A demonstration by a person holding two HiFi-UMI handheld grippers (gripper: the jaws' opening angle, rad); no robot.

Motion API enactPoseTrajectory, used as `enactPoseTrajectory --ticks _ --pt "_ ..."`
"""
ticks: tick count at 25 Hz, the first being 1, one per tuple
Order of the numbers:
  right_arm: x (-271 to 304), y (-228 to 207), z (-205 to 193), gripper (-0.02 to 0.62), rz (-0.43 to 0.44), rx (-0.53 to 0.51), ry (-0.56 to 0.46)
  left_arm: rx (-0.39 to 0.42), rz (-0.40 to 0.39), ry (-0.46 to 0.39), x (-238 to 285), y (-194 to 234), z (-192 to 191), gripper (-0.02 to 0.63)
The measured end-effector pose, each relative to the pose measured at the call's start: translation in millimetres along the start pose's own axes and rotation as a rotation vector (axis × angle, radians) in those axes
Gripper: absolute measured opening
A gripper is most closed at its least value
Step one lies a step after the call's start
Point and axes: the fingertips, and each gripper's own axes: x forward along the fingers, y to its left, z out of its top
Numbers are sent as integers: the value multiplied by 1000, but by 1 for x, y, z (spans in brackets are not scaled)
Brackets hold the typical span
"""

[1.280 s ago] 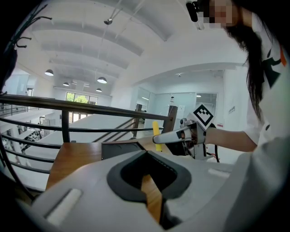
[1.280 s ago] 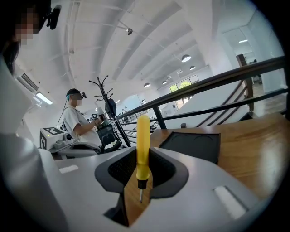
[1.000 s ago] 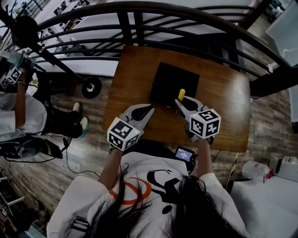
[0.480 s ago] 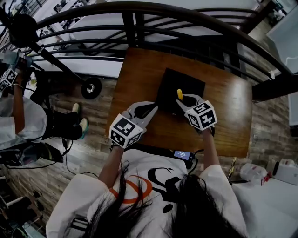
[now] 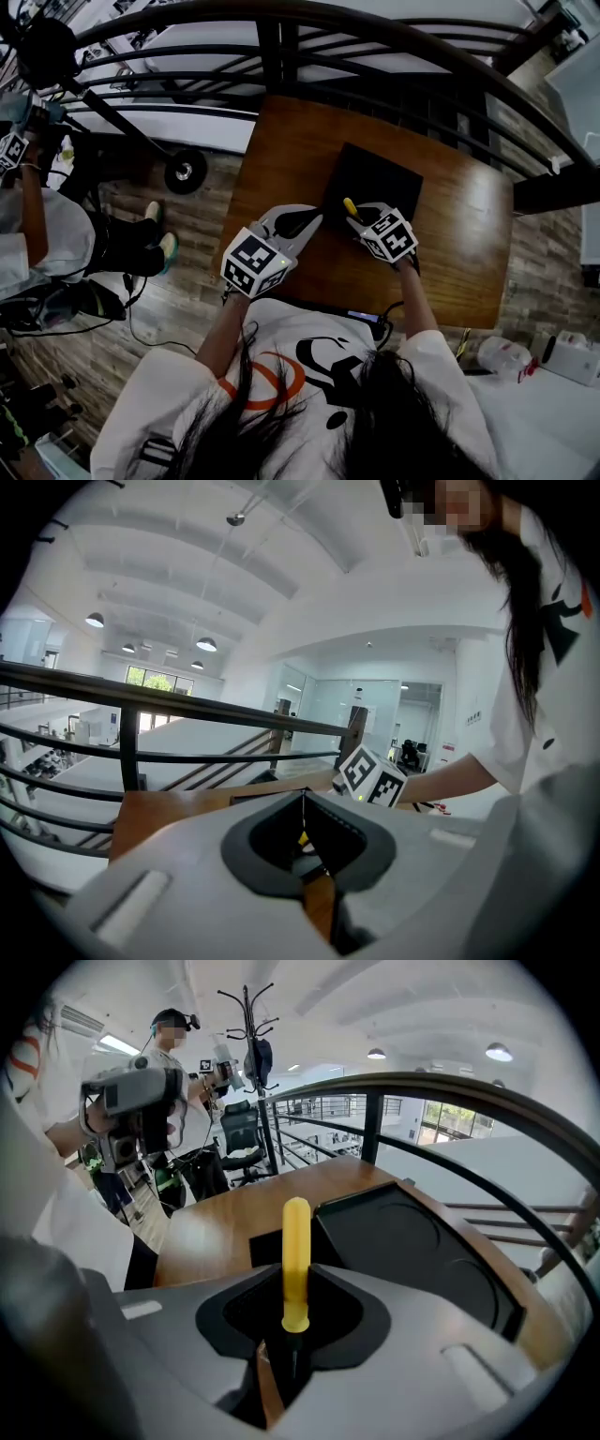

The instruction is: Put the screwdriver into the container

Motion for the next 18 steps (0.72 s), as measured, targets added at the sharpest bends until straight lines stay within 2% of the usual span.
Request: enactPoseTrajectory --ticks 4,9,18 --pt "13 -9 -16 104 3 23 41 -7 -6 -5 6 1 1 0" --pt "27 -18 -16 104 26 52 67 -17 -16 -5 12 5 6 0" --pt "46 -8 -22 104 44 84 111 -1 -13 20 3 -3 1 0"
